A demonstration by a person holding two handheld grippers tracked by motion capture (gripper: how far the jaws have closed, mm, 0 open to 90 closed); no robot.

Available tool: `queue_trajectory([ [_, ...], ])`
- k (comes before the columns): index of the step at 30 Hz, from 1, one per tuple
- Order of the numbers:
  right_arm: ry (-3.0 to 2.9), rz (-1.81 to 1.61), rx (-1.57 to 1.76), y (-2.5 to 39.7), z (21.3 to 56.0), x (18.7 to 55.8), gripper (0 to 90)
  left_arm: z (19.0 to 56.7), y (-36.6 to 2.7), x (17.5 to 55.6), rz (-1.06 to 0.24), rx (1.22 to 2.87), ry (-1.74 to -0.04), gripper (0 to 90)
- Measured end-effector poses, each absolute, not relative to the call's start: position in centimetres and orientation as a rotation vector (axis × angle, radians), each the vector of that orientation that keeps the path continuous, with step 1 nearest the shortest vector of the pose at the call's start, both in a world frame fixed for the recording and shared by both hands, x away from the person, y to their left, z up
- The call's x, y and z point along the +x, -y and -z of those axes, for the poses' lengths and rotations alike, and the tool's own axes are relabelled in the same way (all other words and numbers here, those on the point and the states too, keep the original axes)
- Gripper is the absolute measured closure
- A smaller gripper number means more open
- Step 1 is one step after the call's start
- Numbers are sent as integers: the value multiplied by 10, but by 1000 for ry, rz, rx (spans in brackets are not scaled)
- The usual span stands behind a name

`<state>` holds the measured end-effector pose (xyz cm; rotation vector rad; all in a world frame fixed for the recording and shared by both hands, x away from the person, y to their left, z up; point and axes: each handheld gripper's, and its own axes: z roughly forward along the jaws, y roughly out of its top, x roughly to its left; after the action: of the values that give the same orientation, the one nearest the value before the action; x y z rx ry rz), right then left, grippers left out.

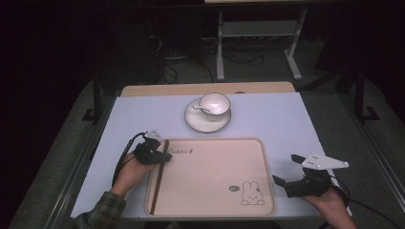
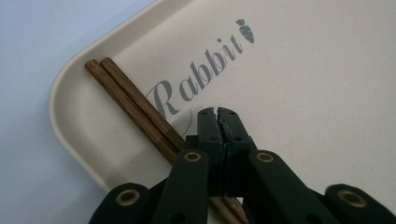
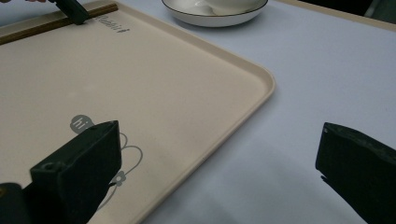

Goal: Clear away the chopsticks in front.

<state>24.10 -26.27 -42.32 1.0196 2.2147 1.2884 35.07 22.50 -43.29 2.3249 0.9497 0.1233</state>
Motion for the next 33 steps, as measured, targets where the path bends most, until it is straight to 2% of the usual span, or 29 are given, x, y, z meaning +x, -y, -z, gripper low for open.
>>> queue_trajectory([
  [10,-2213,-1287,1023,264,423,240,0,433,-224,352,-125,2328,-943,879],
  [15,-2212,-1287,1024,263,423,239,0,426,-222,348,-155,2310,-919,823],
  [17,-2214,-1287,1023,263,423,239,0,421,-222,345,-166,2286,-908,782],
  [22,-2212,-1290,1027,264,423,239,0,410,-225,336,-203,2233,-877,603],
  [28,-2209,-1289,1025,264,423,238,0,404,-235,323,-249,2206,-867,428],
  [33,-2211,-1293,1024,264,423,238,0,403,-249,312,-275,2168,-872,343],
])
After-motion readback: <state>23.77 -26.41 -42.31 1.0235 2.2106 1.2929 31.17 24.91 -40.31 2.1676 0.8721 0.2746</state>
